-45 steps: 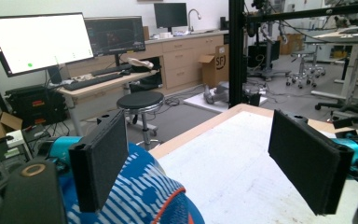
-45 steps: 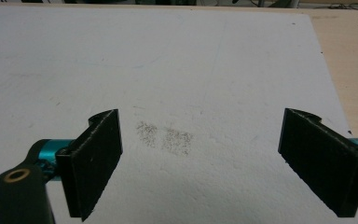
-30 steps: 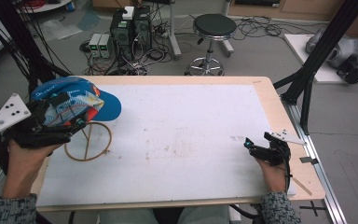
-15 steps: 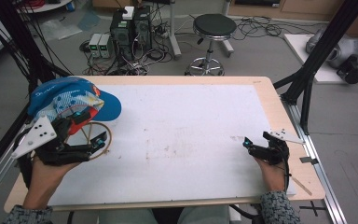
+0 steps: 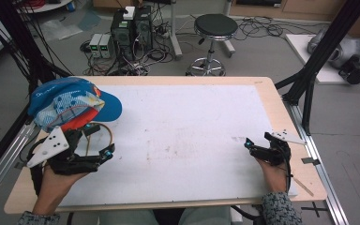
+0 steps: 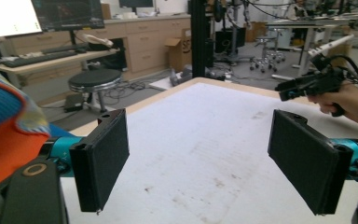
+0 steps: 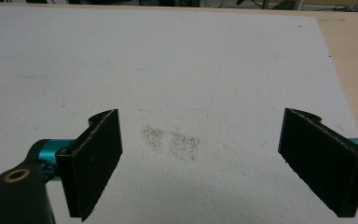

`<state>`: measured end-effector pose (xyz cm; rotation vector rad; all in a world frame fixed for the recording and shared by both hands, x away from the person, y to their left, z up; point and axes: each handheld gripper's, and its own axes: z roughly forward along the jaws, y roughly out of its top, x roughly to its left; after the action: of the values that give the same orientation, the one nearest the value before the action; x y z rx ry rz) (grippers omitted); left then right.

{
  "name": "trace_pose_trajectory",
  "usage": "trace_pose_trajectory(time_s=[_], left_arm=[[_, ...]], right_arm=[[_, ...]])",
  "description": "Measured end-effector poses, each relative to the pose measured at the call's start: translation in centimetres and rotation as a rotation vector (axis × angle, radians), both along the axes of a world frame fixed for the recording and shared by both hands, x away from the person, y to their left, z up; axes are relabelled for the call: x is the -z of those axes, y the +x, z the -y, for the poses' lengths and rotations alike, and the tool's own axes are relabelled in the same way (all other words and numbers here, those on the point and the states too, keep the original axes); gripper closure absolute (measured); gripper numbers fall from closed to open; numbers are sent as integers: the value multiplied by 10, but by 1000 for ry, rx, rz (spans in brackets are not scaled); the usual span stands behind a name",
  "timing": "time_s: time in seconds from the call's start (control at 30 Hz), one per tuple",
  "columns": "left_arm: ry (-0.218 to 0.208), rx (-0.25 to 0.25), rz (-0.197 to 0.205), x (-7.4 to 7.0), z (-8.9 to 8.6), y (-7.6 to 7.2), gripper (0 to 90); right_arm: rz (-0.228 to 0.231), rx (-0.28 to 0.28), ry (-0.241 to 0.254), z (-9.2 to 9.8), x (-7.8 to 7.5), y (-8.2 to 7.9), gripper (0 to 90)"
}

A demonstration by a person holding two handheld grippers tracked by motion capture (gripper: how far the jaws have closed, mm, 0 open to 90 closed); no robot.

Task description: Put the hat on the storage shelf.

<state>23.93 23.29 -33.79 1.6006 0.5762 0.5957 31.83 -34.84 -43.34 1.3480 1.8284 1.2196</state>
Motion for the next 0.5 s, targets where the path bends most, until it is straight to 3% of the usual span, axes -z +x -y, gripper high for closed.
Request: trace_pose_trajectory(time_s=[0.27, 0.5], left_arm=[[9, 22, -21, 22, 8, -1, 213], [28, -19, -37, 51, 11, -2, 220]], right_arm=[[1, -2, 0, 0, 0, 0, 124], [-5, -2, 5, 0, 0, 0, 125]])
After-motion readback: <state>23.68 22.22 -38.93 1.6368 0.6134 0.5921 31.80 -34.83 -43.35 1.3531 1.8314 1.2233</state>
